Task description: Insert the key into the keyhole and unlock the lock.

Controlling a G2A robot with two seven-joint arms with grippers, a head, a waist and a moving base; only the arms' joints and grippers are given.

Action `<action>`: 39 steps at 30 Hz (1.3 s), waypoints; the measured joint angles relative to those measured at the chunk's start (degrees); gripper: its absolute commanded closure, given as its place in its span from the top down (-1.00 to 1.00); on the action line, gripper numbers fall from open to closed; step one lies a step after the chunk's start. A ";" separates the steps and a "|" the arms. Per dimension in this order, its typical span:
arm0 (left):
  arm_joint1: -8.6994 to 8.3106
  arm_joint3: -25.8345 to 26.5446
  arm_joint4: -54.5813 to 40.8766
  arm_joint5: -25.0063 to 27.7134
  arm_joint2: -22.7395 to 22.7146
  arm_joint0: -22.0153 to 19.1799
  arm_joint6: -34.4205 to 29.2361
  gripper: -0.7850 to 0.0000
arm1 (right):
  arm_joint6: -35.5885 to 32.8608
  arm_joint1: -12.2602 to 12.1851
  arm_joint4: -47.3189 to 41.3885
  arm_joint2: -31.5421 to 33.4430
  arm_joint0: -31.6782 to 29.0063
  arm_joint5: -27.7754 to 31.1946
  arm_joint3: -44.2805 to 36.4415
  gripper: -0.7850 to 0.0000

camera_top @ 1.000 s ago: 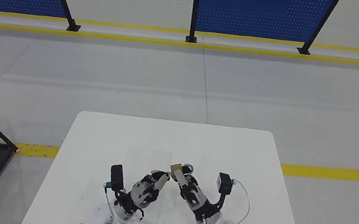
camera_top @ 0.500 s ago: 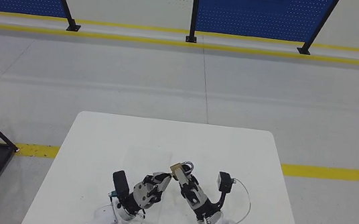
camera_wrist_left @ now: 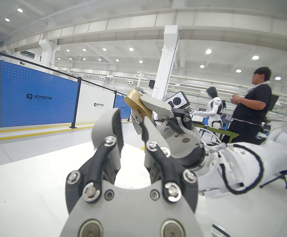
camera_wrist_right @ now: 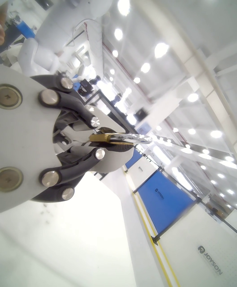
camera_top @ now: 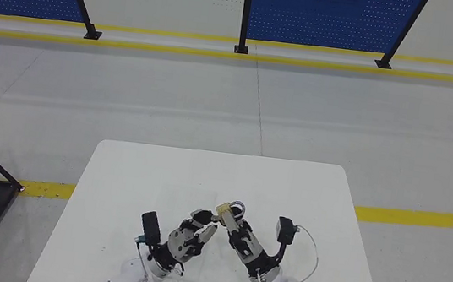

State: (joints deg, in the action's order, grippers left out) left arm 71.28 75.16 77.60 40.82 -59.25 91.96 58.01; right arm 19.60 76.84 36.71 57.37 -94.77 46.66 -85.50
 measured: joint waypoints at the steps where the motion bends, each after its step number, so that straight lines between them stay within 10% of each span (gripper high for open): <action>1: -0.07 -0.01 -0.62 0.98 -0.06 0.03 -0.12 0.49 | 0.34 0.02 0.38 -0.01 -0.07 -0.03 -0.06 -1.00; 12: -1.25 0.53 -18.73 17.27 0.25 0.17 -12.67 -0.19 | 7.43 0.18 8.66 0.22 -0.86 0.29 -0.34 -1.00; 39: -7.24 3.86 -36.53 17.18 7.07 -3.60 -25.17 -1.00 | 7.70 0.44 8.12 -0.94 0.01 -0.87 1.03 -1.00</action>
State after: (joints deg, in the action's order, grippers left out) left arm 64.03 79.02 41.07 58.00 -52.18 88.37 32.83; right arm 27.31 77.28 44.83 56.43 -94.76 45.79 -84.46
